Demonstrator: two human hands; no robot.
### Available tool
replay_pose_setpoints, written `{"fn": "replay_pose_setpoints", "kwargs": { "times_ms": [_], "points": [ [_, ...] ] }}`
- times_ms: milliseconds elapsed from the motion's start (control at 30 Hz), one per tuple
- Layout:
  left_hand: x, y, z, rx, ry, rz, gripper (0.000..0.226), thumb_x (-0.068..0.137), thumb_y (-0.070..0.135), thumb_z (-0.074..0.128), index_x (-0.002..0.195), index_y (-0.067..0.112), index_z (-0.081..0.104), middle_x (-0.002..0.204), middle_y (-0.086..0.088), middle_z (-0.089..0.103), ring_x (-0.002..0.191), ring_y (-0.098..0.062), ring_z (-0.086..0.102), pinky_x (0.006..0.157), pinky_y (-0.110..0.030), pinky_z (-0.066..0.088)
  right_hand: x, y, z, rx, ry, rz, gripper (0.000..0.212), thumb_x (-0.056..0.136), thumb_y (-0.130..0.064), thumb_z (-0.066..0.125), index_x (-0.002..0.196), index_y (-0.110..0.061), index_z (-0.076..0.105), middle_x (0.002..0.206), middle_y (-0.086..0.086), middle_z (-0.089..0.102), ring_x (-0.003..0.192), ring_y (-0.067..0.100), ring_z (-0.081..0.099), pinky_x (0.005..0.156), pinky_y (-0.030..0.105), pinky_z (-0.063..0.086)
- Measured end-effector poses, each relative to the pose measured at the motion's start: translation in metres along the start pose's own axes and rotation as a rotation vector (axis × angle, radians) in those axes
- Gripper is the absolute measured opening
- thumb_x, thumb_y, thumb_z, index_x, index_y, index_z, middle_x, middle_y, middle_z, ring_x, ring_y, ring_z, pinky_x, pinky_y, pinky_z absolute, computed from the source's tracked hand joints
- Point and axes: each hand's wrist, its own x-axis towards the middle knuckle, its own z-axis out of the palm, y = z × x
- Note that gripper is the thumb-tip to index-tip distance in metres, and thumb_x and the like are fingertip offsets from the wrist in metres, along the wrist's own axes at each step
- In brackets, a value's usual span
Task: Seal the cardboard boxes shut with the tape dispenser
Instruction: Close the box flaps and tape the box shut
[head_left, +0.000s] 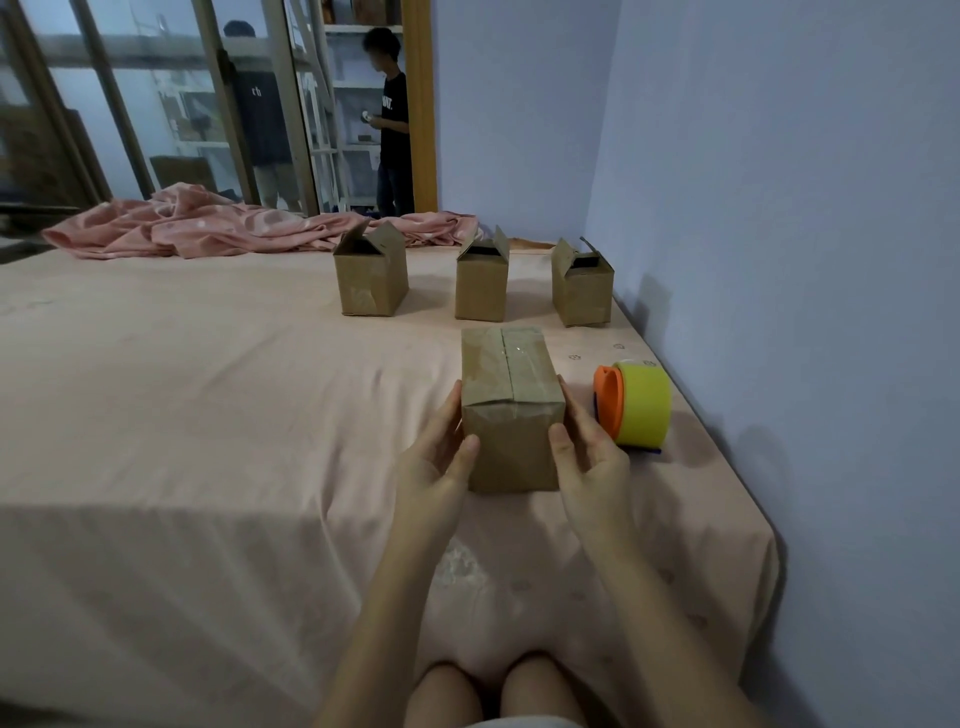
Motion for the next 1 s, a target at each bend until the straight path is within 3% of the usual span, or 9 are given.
{"fn": "replay_pose_setpoints", "kwargs": {
  "times_ms": [133,233,300,433,600,767,833,933,1000],
  "points": [
    [0.003,0.01,-0.004,-0.069,-0.021,-0.034,0.045,0.09,0.005,0.059,0.13,0.024,0.052,0.127,0.011,0.061,0.119,-0.002,0.055,0.089,-0.015,0.047,0.002,-0.009,-0.008,0.152,-0.094,0.047,0.044,0.094,-0.008,0.052,0.128,-0.035,0.049,0.127,-0.015,0.058,0.118,-0.005,0.051,0.091,0.009,0.043],
    [0.013,0.025,0.0,-0.013,0.046,-0.055,0.028,0.084,0.035,0.067,0.112,0.031,0.064,0.108,0.016,0.069,0.104,-0.001,0.063,0.077,-0.012,0.05,0.016,-0.025,-0.011,0.119,-0.032,0.055,0.04,0.09,-0.028,0.059,0.128,-0.016,0.055,0.109,-0.025,0.06,0.101,-0.017,0.055,0.078,0.001,0.042],
    [0.017,0.032,0.006,0.054,0.078,-0.079,0.046,0.073,0.048,0.074,0.111,0.023,0.064,0.106,0.011,0.07,0.099,-0.003,0.065,0.074,-0.014,0.052,0.026,-0.032,-0.01,0.007,-0.021,0.066,0.049,0.081,-0.039,0.066,0.123,-0.017,0.056,0.107,-0.021,0.061,0.102,-0.011,0.058,0.079,0.008,0.047],
    [0.019,0.032,0.013,0.205,0.139,-0.058,0.034,0.075,0.028,0.078,0.102,0.026,0.057,0.1,0.019,0.063,0.089,0.009,0.062,0.066,-0.01,0.05,0.031,-0.03,-0.01,-0.187,-0.012,0.048,0.033,0.078,-0.031,0.073,0.109,-0.025,0.061,0.113,0.0,0.066,0.107,0.014,0.062,0.09,0.034,0.053],
    [0.017,0.026,0.012,0.322,0.193,-0.015,0.032,0.079,0.019,0.076,0.106,0.018,0.06,0.105,0.007,0.066,0.093,-0.005,0.065,0.077,-0.022,0.054,0.028,-0.021,-0.008,-0.223,0.024,-0.024,0.036,0.078,-0.027,0.073,0.112,-0.025,0.065,0.107,-0.014,0.062,0.101,0.003,0.061,0.082,0.009,0.048],
    [0.012,0.027,0.012,0.312,0.174,-0.011,0.041,0.079,0.027,0.075,0.116,0.019,0.06,0.105,0.016,0.064,0.096,0.004,0.061,0.075,-0.012,0.051,0.019,-0.015,-0.013,-0.257,-0.056,-0.076,0.039,0.092,-0.014,0.057,0.129,-0.022,0.055,0.121,-0.012,0.057,0.105,-0.018,0.05,0.087,0.003,0.04],
    [0.012,0.028,0.013,0.292,0.169,-0.022,0.044,0.077,0.032,0.076,0.116,0.022,0.059,0.105,0.019,0.063,0.097,0.008,0.06,0.075,-0.011,0.051,0.016,-0.015,-0.015,-0.243,-0.095,-0.04,0.043,0.092,-0.026,0.056,0.134,-0.028,0.05,0.123,-0.018,0.055,0.113,-0.007,0.051,0.09,0.008,0.044],
    [0.012,0.029,0.016,0.309,0.202,-0.013,0.044,0.075,0.033,0.078,0.113,0.019,0.061,0.102,0.016,0.065,0.094,0.006,0.062,0.074,-0.013,0.053,0.015,-0.018,-0.008,-0.273,-0.058,0.059,0.075,0.068,-0.063,0.061,0.136,-0.032,0.046,0.128,-0.016,0.055,0.114,0.005,0.054,0.089,0.021,0.051],
    [0.014,0.028,0.015,0.32,0.212,-0.015,0.038,0.075,0.03,0.078,0.107,0.02,0.062,0.101,0.014,0.066,0.092,0.004,0.063,0.073,-0.014,0.053,0.016,-0.018,-0.001,-0.284,0.016,0.037,0.072,0.068,-0.058,0.066,0.132,-0.028,0.051,0.128,-0.006,0.058,0.113,0.007,0.056,0.082,0.011,0.049]
  ]
}}
